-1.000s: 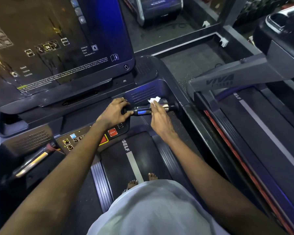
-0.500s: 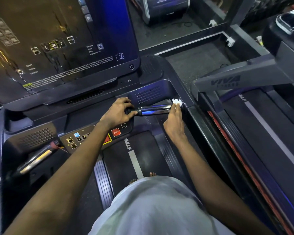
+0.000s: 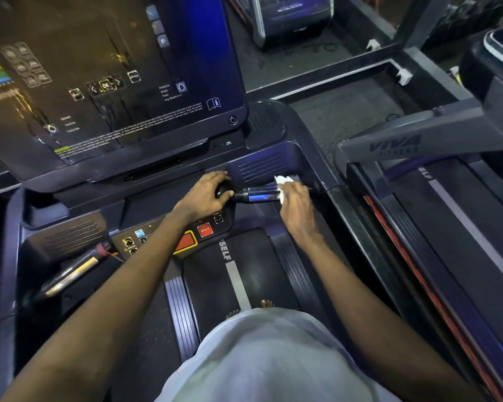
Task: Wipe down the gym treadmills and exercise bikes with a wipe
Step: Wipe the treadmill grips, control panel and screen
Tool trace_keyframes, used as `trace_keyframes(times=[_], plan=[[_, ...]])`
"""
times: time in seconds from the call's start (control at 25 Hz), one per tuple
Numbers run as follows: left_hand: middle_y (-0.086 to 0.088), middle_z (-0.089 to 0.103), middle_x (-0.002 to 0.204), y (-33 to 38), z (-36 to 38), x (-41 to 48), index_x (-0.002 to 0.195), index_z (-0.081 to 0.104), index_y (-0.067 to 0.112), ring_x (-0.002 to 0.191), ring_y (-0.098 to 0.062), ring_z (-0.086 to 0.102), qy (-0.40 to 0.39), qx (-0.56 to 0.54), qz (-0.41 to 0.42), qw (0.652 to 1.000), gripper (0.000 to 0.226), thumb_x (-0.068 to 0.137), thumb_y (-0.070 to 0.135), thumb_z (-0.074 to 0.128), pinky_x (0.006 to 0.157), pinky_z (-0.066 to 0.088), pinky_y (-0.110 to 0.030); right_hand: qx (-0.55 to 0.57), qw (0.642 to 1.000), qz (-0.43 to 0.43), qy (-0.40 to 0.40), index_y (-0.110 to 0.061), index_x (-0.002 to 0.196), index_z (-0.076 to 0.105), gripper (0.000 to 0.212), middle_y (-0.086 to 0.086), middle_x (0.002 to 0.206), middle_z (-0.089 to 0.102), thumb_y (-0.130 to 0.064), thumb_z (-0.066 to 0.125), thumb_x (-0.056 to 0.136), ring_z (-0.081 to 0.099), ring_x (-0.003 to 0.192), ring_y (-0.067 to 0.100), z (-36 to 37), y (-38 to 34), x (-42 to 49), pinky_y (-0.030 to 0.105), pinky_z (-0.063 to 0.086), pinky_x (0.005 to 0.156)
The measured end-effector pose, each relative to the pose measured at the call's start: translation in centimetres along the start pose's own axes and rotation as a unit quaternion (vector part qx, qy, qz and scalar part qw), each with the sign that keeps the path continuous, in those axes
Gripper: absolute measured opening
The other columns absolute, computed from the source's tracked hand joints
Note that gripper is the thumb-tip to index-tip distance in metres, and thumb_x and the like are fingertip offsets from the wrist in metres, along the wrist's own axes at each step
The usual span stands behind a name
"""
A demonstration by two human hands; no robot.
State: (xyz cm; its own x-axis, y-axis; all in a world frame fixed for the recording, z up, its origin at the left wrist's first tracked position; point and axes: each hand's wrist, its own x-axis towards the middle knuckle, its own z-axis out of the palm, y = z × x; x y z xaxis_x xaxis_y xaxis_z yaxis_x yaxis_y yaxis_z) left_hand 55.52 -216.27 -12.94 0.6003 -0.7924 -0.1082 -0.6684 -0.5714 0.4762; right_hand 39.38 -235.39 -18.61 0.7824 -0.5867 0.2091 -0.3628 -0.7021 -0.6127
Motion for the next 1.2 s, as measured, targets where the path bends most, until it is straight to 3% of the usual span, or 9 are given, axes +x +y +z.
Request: trace_keyframes(times=[0.16, 0.36, 0.52, 0.76, 0.88, 1.0, 1.12, 1.2], plan=[[-0.005, 0.037, 0.155, -0.5, -0.4, -0.5, 0.143, 0.047, 0.013, 0.144, -0.02, 0.032, -0.032, 0.009, -0.002, 0.999, 0.061, 0.092, 0.041, 0.065, 0.12, 0.021, -0.031, 0.007, 0.999, -0.026, -0.023, -0.009, 0.118, 0.066, 0.047, 0.006, 0.118, 0.066, 0.013, 0.047, 0.08, 0.057, 0.108, 0.029, 1.3, -1.3, 0.7, 0.027, 0.04, 0.097], [-0.006, 0.029, 0.159, -0.6, -0.9, -1.7, 0.152, 0.035, 0.017, 0.147, -0.02, 0.025, -0.034, -0.008, -0.01, 0.999, 0.076, 0.088, 0.042, 0.069, 0.115, 0.01, -0.019, 0.033, 0.995, -0.085, -0.049, -0.009, 0.115, 0.069, 0.033, 0.008, 0.106, 0.068, 0.006, 0.054, 0.089, 0.054, 0.096, 0.027, 2.0, -5.4, 0.7, 0.03, 0.042, 0.089], [-0.003, 0.031, 0.158, -0.7, -1.3, -1.7, 0.151, 0.037, 0.022, 0.147, -0.017, 0.027, -0.041, -0.033, -0.02, 0.998, 0.066, 0.092, 0.036, 0.066, 0.119, 0.015, -0.026, 0.066, 0.992, -0.076, -0.07, -0.007, 0.111, 0.072, 0.022, 0.008, 0.106, 0.068, -0.007, 0.058, 0.094, 0.053, 0.096, 0.026, 3.0, -7.7, 0.6, 0.031, 0.043, 0.088], [-0.002, 0.039, 0.154, -1.2, -1.4, -1.5, 0.145, 0.047, 0.023, 0.144, -0.015, 0.033, -0.027, -0.083, -0.024, 0.996, 0.051, 0.097, 0.024, 0.061, 0.12, 0.022, -0.03, 0.125, 0.989, -0.071, -0.039, -0.006, 0.097, 0.069, 0.014, 0.009, 0.1, 0.055, 0.002, 0.059, 0.089, 0.057, 0.091, 0.02, 3.3, -7.0, -2.1, 0.021, 0.043, 0.086], [-0.001, 0.041, 0.153, -1.3, -1.3, -1.4, 0.145, 0.047, 0.023, 0.143, -0.016, 0.034, -0.028, -0.081, -0.028, 0.996, 0.05, 0.096, 0.026, 0.06, 0.12, 0.023, -0.034, 0.182, 0.981, 0.045, 0.041, -0.011, 0.092, 0.065, 0.013, 0.001, 0.098, 0.052, 0.0, 0.061, 0.086, 0.058, 0.082, 0.016, 3.6, -6.8, -3.5, 0.021, 0.047, 0.078], [-0.004, 0.041, 0.153, -1.5, -1.0, -1.3, 0.144, 0.049, 0.022, 0.142, -0.019, 0.035, -0.024, -0.065, -0.018, 0.997, 0.049, 0.097, 0.027, 0.059, 0.119, 0.022, -0.03, 0.24, 0.937, 0.225, 0.117, -0.012, 0.088, 0.065, 0.013, 0.0, 0.094, 0.057, -0.001, 0.066, 0.081, 0.059, 0.075, 0.013, 4.7, -6.0, -4.0, 0.009, 0.045, 0.072], [-0.006, 0.04, 0.153, -1.4, -0.7, -1.4, 0.142, 0.052, 0.024, 0.142, -0.021, 0.034, -0.025, -0.05, -0.011, 0.998, 0.047, 0.097, 0.033, 0.058, 0.118, 0.021, -0.03, 0.358, 0.829, 0.403, 0.15, -0.018, 0.079, 0.058, 0.025, 0.002, 0.08, 0.061, 0.007, 0.061, 0.08, 0.058, 0.069, 0.014, 5.1, -5.1, -2.9, 0.016, 0.046, 0.064], [-0.006, 0.039, 0.153, -1.3, -0.5, -1.4, 0.14, 0.054, 0.027, 0.142, -0.022, 0.034, -0.026, -0.037, -0.012, 0.999, 0.046, 0.096, 0.038, 0.058, 0.118, 0.023, -0.033, 0.394, 0.775, 0.477, 0.131, -0.021, 0.073, 0.051, 0.033, -0.002, 0.072, 0.051, 0.01, 0.052, 0.085, 0.048, 0.06, 0.006, 5.3, -3.9, -1.4, 0.013, 0.041, 0.052]])
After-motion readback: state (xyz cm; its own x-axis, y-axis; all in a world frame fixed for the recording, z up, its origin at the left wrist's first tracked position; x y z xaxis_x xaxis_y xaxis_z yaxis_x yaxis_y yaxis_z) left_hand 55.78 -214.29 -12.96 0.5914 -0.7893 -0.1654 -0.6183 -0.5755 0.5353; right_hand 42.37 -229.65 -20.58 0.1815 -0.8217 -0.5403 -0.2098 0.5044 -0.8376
